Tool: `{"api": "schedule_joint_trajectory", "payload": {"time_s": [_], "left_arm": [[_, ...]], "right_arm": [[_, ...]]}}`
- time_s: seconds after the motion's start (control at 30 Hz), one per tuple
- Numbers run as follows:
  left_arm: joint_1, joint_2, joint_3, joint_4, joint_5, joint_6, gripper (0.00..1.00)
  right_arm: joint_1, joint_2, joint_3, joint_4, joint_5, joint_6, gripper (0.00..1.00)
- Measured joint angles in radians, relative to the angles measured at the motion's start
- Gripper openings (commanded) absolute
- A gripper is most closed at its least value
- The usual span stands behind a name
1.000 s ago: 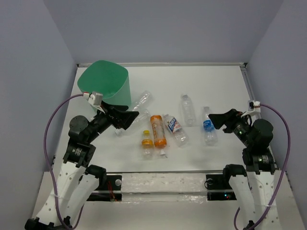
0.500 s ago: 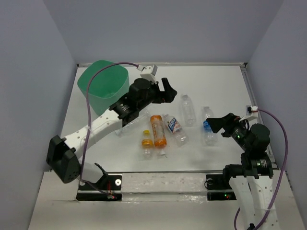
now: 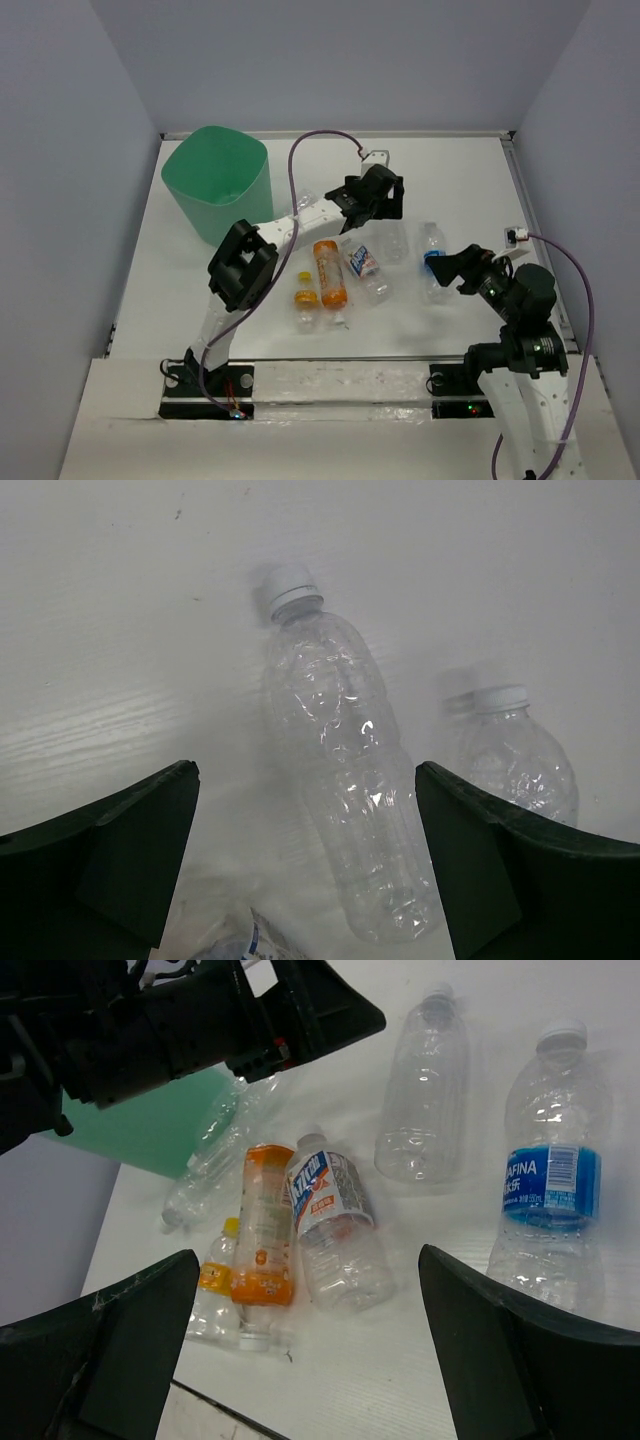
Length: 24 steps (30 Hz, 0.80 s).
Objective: Put the plastic bottles in the bin
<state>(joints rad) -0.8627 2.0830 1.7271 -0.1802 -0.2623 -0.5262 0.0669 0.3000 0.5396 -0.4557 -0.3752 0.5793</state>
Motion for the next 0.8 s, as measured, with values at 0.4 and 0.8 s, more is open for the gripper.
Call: {"api": "schedule_joint_trajectory", "payload": {"time_s": [0.4,0.8], "left_arm": [[0.001,0.226,0.190,-0.066,0.044,-0.011,0.99],[0.001,0.317,0.232,-0.037,0.042,-0.019,0.49]], "right_arm": [[0.021,-0.006,-0.014,-0.016,-0.019,-0.010,0.96],[0.026,-0.006,-0.016,-0.015,-0.033,-0.011,0.93]]}}
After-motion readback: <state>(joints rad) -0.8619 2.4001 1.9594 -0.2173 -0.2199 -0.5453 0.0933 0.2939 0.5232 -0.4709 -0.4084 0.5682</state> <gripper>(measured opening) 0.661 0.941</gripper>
